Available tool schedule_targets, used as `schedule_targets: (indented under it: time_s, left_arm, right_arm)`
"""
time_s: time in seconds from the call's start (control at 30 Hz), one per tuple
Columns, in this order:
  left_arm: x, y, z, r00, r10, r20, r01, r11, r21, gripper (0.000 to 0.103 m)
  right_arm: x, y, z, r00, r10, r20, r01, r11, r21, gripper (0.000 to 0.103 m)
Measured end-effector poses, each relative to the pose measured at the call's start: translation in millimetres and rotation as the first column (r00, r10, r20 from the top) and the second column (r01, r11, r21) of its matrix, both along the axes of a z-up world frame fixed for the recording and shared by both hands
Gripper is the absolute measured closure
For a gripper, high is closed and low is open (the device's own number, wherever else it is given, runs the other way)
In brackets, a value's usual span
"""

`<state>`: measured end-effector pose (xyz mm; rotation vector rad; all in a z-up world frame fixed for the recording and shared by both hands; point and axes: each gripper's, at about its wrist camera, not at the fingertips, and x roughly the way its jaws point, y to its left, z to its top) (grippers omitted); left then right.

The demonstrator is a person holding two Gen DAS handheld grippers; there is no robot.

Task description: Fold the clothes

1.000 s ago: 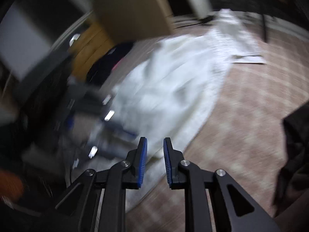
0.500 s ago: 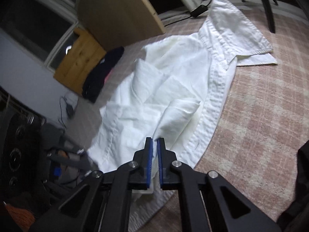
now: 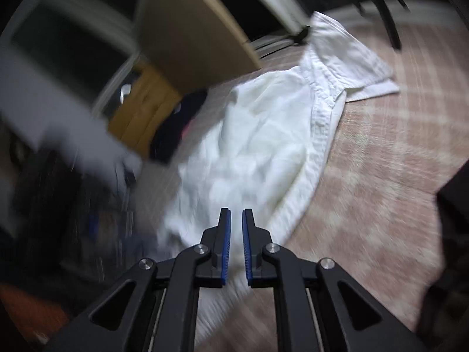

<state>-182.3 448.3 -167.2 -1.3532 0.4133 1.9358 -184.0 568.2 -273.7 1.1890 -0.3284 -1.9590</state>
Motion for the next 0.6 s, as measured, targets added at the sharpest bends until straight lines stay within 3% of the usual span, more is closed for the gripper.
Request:
schedule_targets:
  time_s: [0.1, 0.17, 0.33, 0.6]
  left_arm:
    - [-41.8, -9.8, -5.7, 0.988, 0.103, 0.116, -0.106, 0.994, 0.016, 0.088]
    - [-58.7, -3.6, -12.4, 0.983, 0.118, 0.144, -0.118, 0.993, -0.004, 0.084]
    - [-74.6, 14.5, -38.8, 0.981, 0.078, 0.177, -0.060, 0.993, -0.103, 0.084]
    - [-79.0, 16.6, -54.6, 0.980, 0.048, 0.195, -0.020, 0.989, -0.143, 0.082]
  right_arm:
    - [17.7, -14.0, -1.9, 0.991, 0.112, -0.073, -0.099, 0.981, 0.168, 0.093]
    - [24.1, -25.6, -1.8, 0.975, 0.191, -0.111, -0.163, 0.961, 0.224, 0.093]
    - [28.2, -45.5, -1.2, 0.929, 0.327, -0.173, -0.266, 0.915, 0.304, 0.093]
    - [23.4, -49.6, -9.4, 0.907, 0.392, -0.154, -0.326, 0.885, 0.333, 0.088]
